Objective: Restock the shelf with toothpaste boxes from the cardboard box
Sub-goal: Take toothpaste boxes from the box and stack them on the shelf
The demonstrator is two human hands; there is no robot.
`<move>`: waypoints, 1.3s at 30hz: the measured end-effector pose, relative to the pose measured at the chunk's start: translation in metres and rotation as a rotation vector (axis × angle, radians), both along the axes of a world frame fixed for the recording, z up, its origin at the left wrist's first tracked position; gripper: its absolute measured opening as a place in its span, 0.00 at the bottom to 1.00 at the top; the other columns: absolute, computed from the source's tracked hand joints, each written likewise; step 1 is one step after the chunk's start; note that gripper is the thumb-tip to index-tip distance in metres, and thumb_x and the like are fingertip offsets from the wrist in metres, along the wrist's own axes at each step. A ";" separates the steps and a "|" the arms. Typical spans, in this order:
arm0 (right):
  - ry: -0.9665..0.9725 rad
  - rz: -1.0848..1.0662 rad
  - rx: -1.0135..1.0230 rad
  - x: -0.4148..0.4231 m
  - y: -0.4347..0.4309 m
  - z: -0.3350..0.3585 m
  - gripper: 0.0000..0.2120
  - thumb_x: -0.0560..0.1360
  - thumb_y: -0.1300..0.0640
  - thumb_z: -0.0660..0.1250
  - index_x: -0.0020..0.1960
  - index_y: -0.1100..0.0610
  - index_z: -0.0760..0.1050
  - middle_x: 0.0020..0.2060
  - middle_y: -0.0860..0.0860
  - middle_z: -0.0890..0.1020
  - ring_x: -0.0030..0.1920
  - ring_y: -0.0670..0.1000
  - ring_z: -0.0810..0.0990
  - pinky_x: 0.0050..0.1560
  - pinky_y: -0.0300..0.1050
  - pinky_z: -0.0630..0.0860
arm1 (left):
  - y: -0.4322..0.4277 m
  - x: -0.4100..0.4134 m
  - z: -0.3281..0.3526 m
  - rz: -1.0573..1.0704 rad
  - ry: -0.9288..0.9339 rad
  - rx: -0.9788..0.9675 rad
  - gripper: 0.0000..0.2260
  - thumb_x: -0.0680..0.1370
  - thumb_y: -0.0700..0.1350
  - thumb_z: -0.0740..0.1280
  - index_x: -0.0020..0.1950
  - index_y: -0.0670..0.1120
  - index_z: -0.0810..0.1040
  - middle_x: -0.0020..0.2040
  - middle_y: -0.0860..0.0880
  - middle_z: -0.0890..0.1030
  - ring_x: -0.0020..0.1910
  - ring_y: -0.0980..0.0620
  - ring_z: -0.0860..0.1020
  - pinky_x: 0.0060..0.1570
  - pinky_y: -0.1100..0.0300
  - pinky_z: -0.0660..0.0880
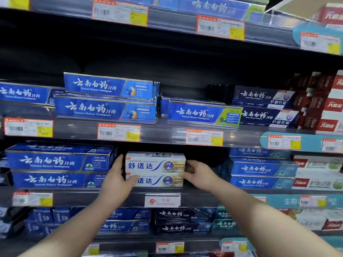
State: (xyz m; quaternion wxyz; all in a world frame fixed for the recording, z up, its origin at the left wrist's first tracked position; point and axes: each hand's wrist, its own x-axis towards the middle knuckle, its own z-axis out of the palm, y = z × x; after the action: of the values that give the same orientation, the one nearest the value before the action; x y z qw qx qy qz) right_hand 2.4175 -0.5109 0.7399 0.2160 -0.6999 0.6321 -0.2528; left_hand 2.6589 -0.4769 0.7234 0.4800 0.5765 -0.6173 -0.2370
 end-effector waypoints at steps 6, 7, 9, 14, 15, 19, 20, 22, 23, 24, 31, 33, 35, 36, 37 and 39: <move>-0.035 -0.029 -0.067 0.001 0.029 0.010 0.33 0.73 0.50 0.68 0.72 0.58 0.59 0.68 0.56 0.71 0.67 0.52 0.71 0.65 0.43 0.68 | 0.019 0.001 0.002 0.043 -0.100 -0.162 0.31 0.71 0.42 0.71 0.71 0.47 0.63 0.64 0.45 0.69 0.61 0.47 0.71 0.61 0.50 0.69; -0.043 -0.031 -0.081 0.001 0.037 0.010 0.32 0.73 0.50 0.68 0.72 0.57 0.60 0.68 0.56 0.71 0.68 0.52 0.70 0.66 0.44 0.68 | 0.023 0.000 0.003 0.027 -0.107 -0.181 0.29 0.71 0.42 0.71 0.70 0.47 0.64 0.60 0.47 0.70 0.57 0.50 0.72 0.56 0.54 0.70; -0.037 -0.050 -0.115 0.002 0.052 0.010 0.32 0.72 0.50 0.68 0.72 0.56 0.60 0.69 0.55 0.69 0.68 0.52 0.69 0.68 0.44 0.67 | 0.031 -0.003 0.003 -0.031 -0.118 -0.171 0.26 0.71 0.43 0.71 0.68 0.48 0.67 0.54 0.50 0.71 0.50 0.52 0.73 0.50 0.57 0.68; 0.025 -0.147 -0.100 -0.004 0.100 0.004 0.30 0.73 0.49 0.67 0.71 0.52 0.61 0.69 0.52 0.66 0.68 0.51 0.67 0.67 0.41 0.63 | 0.036 -0.021 -0.014 -0.238 -0.134 -0.085 0.21 0.70 0.44 0.72 0.62 0.48 0.73 0.46 0.55 0.74 0.45 0.52 0.75 0.46 0.57 0.70; 0.042 -0.181 -0.080 -0.007 0.110 0.002 0.30 0.73 0.48 0.67 0.72 0.51 0.60 0.69 0.52 0.66 0.68 0.51 0.67 0.67 0.41 0.63 | 0.038 -0.027 -0.018 -0.283 -0.152 -0.077 0.21 0.70 0.44 0.72 0.62 0.48 0.73 0.45 0.56 0.74 0.45 0.53 0.75 0.46 0.58 0.70; 0.115 -0.330 0.025 -0.029 0.150 -0.011 0.31 0.73 0.47 0.67 0.72 0.50 0.59 0.71 0.53 0.65 0.69 0.53 0.67 0.66 0.44 0.66 | 0.050 -0.058 -0.032 -0.443 -0.192 0.025 0.24 0.69 0.46 0.73 0.63 0.47 0.72 0.53 0.49 0.76 0.49 0.52 0.74 0.52 0.56 0.73; 0.115 -0.363 0.040 -0.034 0.161 -0.013 0.31 0.73 0.47 0.67 0.72 0.50 0.60 0.70 0.53 0.66 0.68 0.53 0.68 0.66 0.45 0.67 | 0.052 -0.065 -0.035 -0.476 -0.204 0.055 0.24 0.69 0.47 0.73 0.64 0.47 0.71 0.54 0.48 0.75 0.50 0.52 0.75 0.52 0.56 0.73; 0.069 -0.416 0.058 -0.046 0.181 -0.015 0.31 0.72 0.46 0.67 0.71 0.50 0.61 0.70 0.52 0.66 0.64 0.53 0.72 0.63 0.47 0.71 | 0.057 -0.078 -0.038 -0.531 -0.220 0.097 0.25 0.69 0.49 0.73 0.64 0.49 0.71 0.54 0.49 0.75 0.50 0.51 0.75 0.51 0.53 0.74; 0.049 -0.439 0.061 -0.052 0.191 -0.015 0.31 0.72 0.46 0.67 0.71 0.51 0.61 0.70 0.51 0.66 0.63 0.53 0.74 0.60 0.46 0.73 | 0.060 -0.084 -0.039 -0.551 -0.237 0.111 0.25 0.69 0.50 0.73 0.64 0.50 0.70 0.54 0.49 0.74 0.50 0.51 0.75 0.51 0.53 0.74; 0.051 -0.463 0.066 -0.057 0.200 -0.014 0.30 0.72 0.47 0.67 0.71 0.51 0.61 0.70 0.51 0.67 0.63 0.53 0.74 0.57 0.44 0.73 | 0.063 -0.089 -0.039 -0.565 -0.263 0.117 0.25 0.69 0.51 0.73 0.64 0.50 0.70 0.54 0.50 0.74 0.50 0.51 0.74 0.52 0.54 0.74; 0.058 -0.574 0.098 -0.104 0.260 -0.020 0.33 0.72 0.47 0.66 0.72 0.52 0.59 0.71 0.51 0.64 0.71 0.51 0.63 0.69 0.47 0.62 | 0.091 -0.132 -0.041 -0.688 -0.417 0.102 0.27 0.69 0.58 0.70 0.65 0.51 0.68 0.57 0.52 0.71 0.54 0.54 0.73 0.57 0.57 0.71; 0.033 -0.578 0.110 -0.121 0.281 -0.024 0.33 0.72 0.47 0.66 0.73 0.51 0.58 0.72 0.49 0.63 0.72 0.49 0.62 0.71 0.46 0.61 | 0.104 -0.151 -0.043 -0.712 -0.424 0.130 0.28 0.68 0.59 0.70 0.65 0.53 0.68 0.61 0.51 0.72 0.57 0.54 0.73 0.59 0.57 0.71; 0.017 -0.592 0.124 -0.140 0.305 -0.028 0.32 0.72 0.47 0.67 0.72 0.50 0.59 0.72 0.48 0.63 0.72 0.48 0.62 0.71 0.45 0.62 | 0.121 -0.175 -0.046 -0.720 -0.438 0.141 0.28 0.68 0.59 0.71 0.64 0.53 0.69 0.62 0.50 0.73 0.55 0.55 0.74 0.55 0.59 0.72; 0.005 -0.602 0.138 -0.151 0.319 -0.030 0.32 0.72 0.47 0.67 0.72 0.49 0.59 0.72 0.48 0.64 0.71 0.48 0.63 0.71 0.45 0.63 | 0.131 -0.188 -0.048 -0.733 -0.436 0.146 0.27 0.68 0.57 0.71 0.64 0.51 0.69 0.62 0.50 0.74 0.52 0.56 0.74 0.51 0.62 0.71; -0.005 -0.611 0.157 -0.163 0.333 -0.032 0.33 0.72 0.47 0.67 0.73 0.50 0.59 0.72 0.48 0.64 0.71 0.48 0.63 0.70 0.45 0.63 | 0.142 -0.202 -0.049 -0.750 -0.432 0.157 0.27 0.69 0.55 0.72 0.64 0.50 0.70 0.61 0.50 0.75 0.50 0.57 0.74 0.47 0.65 0.71; -0.008 -0.630 0.196 -0.189 0.365 -0.034 0.34 0.72 0.47 0.67 0.73 0.50 0.58 0.72 0.48 0.64 0.71 0.49 0.64 0.69 0.44 0.63 | 0.167 -0.231 -0.053 -0.785 -0.441 0.180 0.27 0.69 0.55 0.72 0.65 0.50 0.70 0.60 0.51 0.76 0.51 0.57 0.75 0.50 0.65 0.73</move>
State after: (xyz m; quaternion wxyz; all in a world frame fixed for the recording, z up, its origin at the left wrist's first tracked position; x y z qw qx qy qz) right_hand 2.2288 -0.1461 0.7060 0.1958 -0.4450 0.8380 -0.2479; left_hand 2.4279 -0.3103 0.6705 0.1593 0.3751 -0.8533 -0.3252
